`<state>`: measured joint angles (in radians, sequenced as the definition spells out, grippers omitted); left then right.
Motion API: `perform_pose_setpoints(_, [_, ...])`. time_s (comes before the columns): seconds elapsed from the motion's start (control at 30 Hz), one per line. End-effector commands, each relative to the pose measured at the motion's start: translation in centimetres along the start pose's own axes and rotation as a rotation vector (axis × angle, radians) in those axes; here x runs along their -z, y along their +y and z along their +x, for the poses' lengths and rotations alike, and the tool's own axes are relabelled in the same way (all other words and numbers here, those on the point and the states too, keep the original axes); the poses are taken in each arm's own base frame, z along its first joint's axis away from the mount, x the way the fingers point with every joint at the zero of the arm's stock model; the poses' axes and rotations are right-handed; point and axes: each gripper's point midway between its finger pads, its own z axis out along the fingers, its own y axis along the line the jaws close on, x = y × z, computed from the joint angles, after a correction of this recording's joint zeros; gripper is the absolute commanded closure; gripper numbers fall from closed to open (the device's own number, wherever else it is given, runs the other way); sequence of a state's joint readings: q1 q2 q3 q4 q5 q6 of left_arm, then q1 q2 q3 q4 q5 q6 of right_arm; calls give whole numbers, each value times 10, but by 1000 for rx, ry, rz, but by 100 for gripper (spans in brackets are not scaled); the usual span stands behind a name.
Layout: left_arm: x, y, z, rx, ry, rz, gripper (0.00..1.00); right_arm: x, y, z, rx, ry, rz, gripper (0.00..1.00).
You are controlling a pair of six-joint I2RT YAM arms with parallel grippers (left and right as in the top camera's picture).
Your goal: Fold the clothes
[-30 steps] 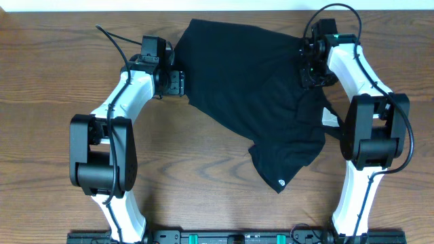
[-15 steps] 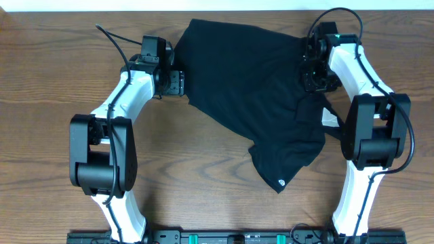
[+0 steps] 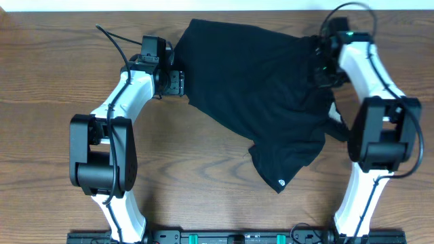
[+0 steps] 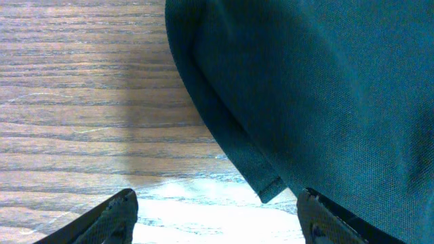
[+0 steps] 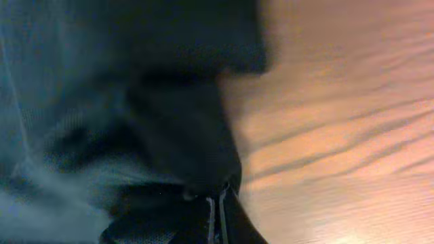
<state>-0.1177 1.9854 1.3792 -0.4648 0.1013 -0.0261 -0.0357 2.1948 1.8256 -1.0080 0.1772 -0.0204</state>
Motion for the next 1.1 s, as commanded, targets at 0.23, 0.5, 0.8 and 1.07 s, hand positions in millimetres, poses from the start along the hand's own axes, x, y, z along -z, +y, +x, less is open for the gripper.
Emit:
perform_pose_setpoints(0.23, [-4,4,4,-1,13,-11,24,9,-122,-17,-244,-142,12,99])
perform_pose_setpoints(0.5, [-3,4,6,0,23,-11,23,-4,-130,-4,-301,-116,-106,38])
perform_pose_setpoints(0.8, [-6,-36,11,-179,30,191,23,3,-94,-9,-260,-111,-228,36])
perform_pose_setpoints(1.07, [-22,-71,9,-404,-20,222,24,6,-77,-13,-223,-113,-239,36])
